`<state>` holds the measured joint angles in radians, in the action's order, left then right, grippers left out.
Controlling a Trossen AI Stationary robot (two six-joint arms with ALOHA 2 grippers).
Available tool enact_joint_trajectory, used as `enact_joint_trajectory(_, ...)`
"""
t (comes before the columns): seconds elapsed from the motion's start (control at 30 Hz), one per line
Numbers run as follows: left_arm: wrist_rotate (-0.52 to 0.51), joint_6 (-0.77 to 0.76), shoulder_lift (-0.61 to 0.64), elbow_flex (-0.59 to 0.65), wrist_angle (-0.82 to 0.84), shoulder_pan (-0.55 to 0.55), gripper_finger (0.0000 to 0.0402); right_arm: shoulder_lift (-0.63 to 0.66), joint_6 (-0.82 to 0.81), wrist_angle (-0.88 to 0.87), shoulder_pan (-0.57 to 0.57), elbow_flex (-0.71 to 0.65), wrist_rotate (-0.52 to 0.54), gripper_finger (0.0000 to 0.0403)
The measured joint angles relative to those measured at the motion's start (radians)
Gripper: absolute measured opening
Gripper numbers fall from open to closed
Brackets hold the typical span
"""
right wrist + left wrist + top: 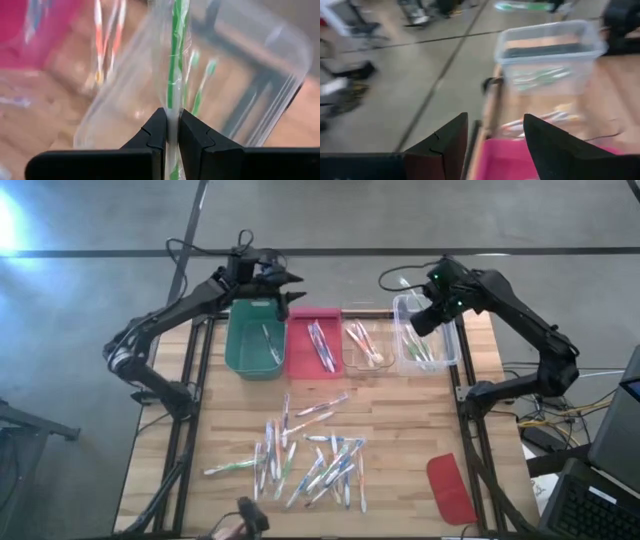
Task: Pick & Place Toothbrushes
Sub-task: Put the green toothbrush into the white bin
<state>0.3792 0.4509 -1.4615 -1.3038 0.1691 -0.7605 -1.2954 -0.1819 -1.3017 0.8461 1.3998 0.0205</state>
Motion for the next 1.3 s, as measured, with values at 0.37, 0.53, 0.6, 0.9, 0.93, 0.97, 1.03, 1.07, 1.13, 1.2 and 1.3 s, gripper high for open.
enact_joint_trajectory(0.37, -0.153, 0.107, 0.176, 0.106, -0.003, -0.005, 0.0197, -0.072, -0.029, -0.131, 0.053, -0.015, -0.028, 0.0024)
enact_joint_trajectory(0.53, -0.179, 0.134, 0.242, 0.167, -0.037, -0.006, 0.0195, -0.082, -0.032, -0.145, 0.066, -0.035, -0.021, 0.0024)
enact_joint_trajectory(0.6, -0.18, 0.143, 0.262, 0.186, -0.042, -0.006, 0.0195, -0.08, -0.052, -0.158, 0.07, -0.047, -0.02, 0.0024)
enact_joint_trajectory(0.9, -0.183, 0.157, 0.284, 0.243, -0.081, -0.008, 0.0195, -0.06, -0.1, -0.119, 0.074, -0.173, -0.013, 0.0024)
enact_joint_trajectory(0.93, -0.184, 0.157, 0.284, 0.248, -0.083, -0.008, 0.0195, -0.061, -0.1, -0.102, 0.074, -0.189, -0.012, 0.0024)
enact_joint_trajectory(0.97, -0.184, 0.159, 0.283, 0.252, -0.083, -0.008, 0.0195, -0.062, -0.099, -0.085, 0.075, -0.205, -0.012, 0.0024)
enact_joint_trajectory(1.03, -0.183, 0.169, 0.283, 0.259, -0.083, -0.008, 0.0195, -0.065, -0.099, -0.034, 0.081, -0.234, -0.013, 0.0024)
enact_joint_trajectory(1.07, -0.184, 0.17, 0.284, 0.261, -0.085, -0.008, 0.0195, -0.067, -0.098, -0.013, 0.085, -0.247, -0.013, 0.0024)
enact_joint_trajectory(1.13, -0.184, 0.171, 0.284, 0.262, -0.088, -0.008, 0.0195, -0.074, -0.091, 0.012, 0.095, -0.271, -0.016, 0.0024)
enact_joint_trajectory(1.2, -0.184, 0.171, 0.284, 0.262, -0.089, -0.008, 0.0195, -0.082, -0.082, 0.02, 0.106, -0.294, -0.017, 0.0024)
enact_joint_trajectory(1.3, -0.184, 0.171, 0.284, 0.262, -0.089, -0.008, 0.0195, -0.094, -0.074, 0.041, 0.121, -0.327, -0.017, 0.0029)
